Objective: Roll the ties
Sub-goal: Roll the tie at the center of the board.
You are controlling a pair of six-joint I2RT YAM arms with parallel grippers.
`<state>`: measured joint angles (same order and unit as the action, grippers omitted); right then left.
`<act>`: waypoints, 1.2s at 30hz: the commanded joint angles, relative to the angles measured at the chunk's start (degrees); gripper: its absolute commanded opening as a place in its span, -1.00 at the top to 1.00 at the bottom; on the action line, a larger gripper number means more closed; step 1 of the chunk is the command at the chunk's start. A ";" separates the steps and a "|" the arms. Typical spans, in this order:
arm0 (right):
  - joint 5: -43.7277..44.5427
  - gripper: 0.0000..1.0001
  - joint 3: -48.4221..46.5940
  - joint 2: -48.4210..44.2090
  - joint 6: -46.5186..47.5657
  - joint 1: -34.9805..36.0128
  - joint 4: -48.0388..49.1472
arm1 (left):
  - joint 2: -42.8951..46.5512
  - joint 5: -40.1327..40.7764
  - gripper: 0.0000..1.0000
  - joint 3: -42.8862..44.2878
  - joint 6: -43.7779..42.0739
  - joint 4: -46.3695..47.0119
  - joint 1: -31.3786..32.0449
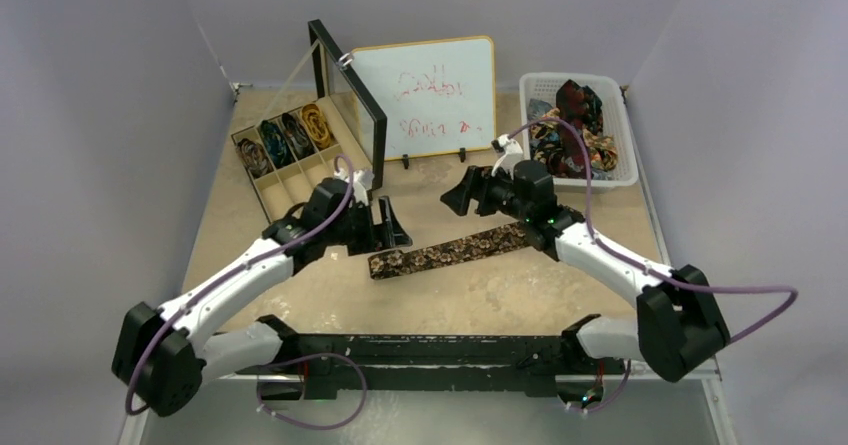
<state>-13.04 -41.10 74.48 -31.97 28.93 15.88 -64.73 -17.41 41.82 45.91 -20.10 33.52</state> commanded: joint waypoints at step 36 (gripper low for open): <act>-11.80 -0.83 -20.09 35.59 61.10 26.90 -1.29 | 33.75 2.29 -0.75 -15.92 14.86 -15.38 -23.32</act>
<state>-27.59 -58.94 108.81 27.81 56.07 14.31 -31.14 -16.10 23.73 59.48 -34.74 10.52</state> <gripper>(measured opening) 0.939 0.872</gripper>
